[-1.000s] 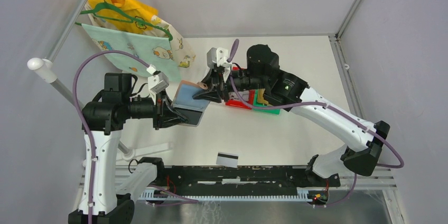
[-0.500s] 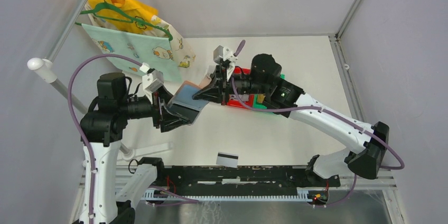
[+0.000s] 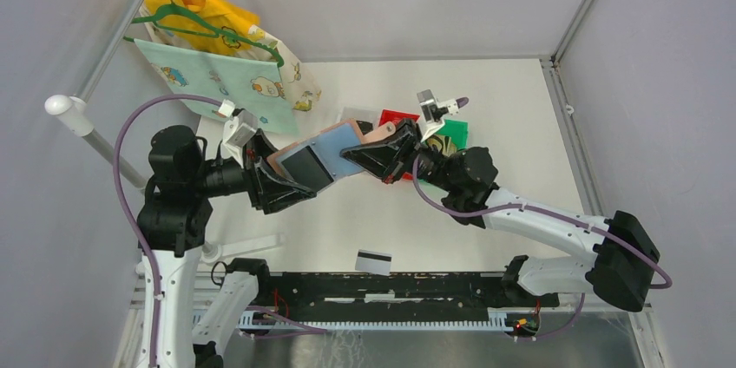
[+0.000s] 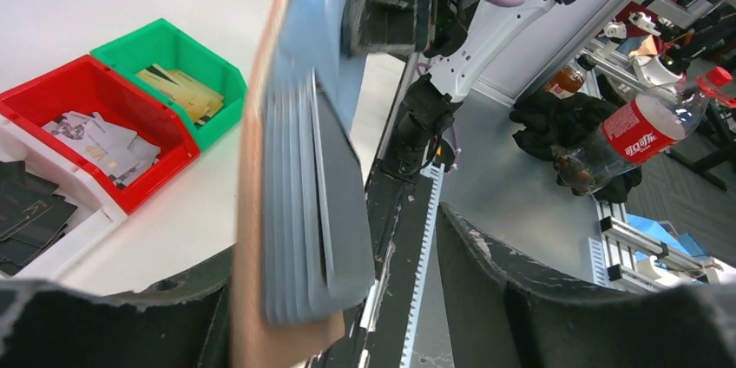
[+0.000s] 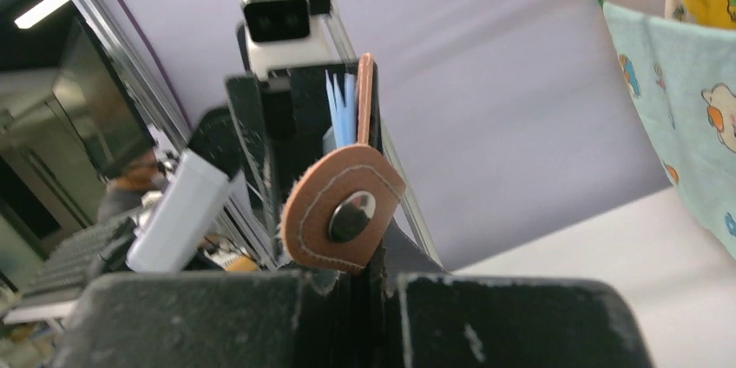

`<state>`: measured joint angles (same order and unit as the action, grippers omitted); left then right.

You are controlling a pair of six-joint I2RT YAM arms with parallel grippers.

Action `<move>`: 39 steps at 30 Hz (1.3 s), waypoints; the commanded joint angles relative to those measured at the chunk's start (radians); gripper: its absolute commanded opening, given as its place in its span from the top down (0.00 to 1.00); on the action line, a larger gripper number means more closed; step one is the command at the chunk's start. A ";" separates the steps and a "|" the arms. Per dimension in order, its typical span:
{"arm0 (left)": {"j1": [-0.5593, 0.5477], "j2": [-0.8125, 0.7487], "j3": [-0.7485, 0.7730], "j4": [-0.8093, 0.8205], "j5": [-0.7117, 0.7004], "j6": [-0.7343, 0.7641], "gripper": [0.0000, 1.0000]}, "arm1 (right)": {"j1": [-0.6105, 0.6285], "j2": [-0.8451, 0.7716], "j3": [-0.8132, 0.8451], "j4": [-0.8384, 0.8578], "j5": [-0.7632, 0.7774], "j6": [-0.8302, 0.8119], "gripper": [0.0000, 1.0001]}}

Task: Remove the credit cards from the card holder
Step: Remove the credit card from the card holder.

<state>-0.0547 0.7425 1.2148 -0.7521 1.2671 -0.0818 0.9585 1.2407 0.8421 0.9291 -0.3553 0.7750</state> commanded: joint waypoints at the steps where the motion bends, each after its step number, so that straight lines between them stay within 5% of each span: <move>1: -0.002 -0.025 -0.059 0.162 0.027 -0.161 0.40 | 0.031 -0.008 -0.019 0.314 0.151 0.125 1.00; 16: -0.002 -0.014 -0.054 0.269 0.029 -0.266 0.75 | 0.085 -0.010 -0.113 0.336 0.237 0.063 1.00; 20: -0.003 -0.007 -0.027 0.210 0.027 -0.205 0.97 | 0.084 -0.018 -0.110 0.323 0.205 0.056 0.76; 23: -0.003 0.020 0.031 0.055 0.038 -0.054 0.98 | 0.060 -0.035 -0.062 0.213 0.115 0.022 0.58; 27: -0.003 0.057 0.107 -0.163 0.037 0.183 0.98 | -0.002 -0.037 0.043 0.018 -0.061 -0.018 0.45; 39: -0.003 0.075 0.138 -0.216 0.022 0.238 0.98 | -0.033 0.010 0.316 -0.448 -0.365 -0.242 0.63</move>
<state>-0.0578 0.8177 1.3022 -0.9680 1.2663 0.0971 0.9253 1.2385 1.0554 0.6529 -0.5842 0.6422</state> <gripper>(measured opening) 0.302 0.390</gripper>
